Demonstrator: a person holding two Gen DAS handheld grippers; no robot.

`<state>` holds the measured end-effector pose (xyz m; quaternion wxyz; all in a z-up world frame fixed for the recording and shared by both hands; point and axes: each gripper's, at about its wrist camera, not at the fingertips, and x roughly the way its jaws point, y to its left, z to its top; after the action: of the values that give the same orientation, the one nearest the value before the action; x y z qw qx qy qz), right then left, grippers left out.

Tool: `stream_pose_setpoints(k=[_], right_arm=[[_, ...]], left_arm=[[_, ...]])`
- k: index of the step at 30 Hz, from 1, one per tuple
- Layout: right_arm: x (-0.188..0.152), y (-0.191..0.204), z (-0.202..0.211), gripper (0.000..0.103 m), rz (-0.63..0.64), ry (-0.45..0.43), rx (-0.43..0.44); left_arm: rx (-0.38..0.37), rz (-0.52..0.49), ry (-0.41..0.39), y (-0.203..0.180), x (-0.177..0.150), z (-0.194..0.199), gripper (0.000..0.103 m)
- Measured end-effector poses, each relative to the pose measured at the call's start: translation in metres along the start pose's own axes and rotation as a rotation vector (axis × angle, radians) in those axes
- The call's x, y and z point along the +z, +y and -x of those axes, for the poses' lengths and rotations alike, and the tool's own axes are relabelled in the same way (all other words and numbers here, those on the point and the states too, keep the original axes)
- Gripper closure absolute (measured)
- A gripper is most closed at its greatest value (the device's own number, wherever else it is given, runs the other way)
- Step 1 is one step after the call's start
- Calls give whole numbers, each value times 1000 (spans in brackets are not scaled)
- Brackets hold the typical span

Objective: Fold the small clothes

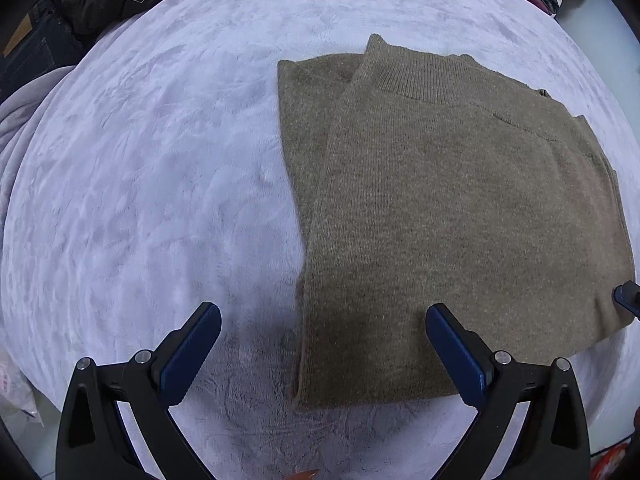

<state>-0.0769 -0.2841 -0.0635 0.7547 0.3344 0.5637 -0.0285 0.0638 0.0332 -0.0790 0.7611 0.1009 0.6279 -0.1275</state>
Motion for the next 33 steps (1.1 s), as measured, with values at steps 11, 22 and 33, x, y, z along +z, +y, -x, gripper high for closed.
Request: stream_pose_setpoints(k=[11, 22, 33], right_arm=[[-36, 30, -15, 40, -13, 62, 71], [-61, 51, -44, 40, -24, 145, 153], [-63, 49, -77, 40, -179, 123, 344]], left_arm=[[-39, 34, 46, 7, -26, -6, 0], [-192, 122, 15, 28, -56, 12, 0], [-557, 321, 63, 30, -80, 11, 0]])
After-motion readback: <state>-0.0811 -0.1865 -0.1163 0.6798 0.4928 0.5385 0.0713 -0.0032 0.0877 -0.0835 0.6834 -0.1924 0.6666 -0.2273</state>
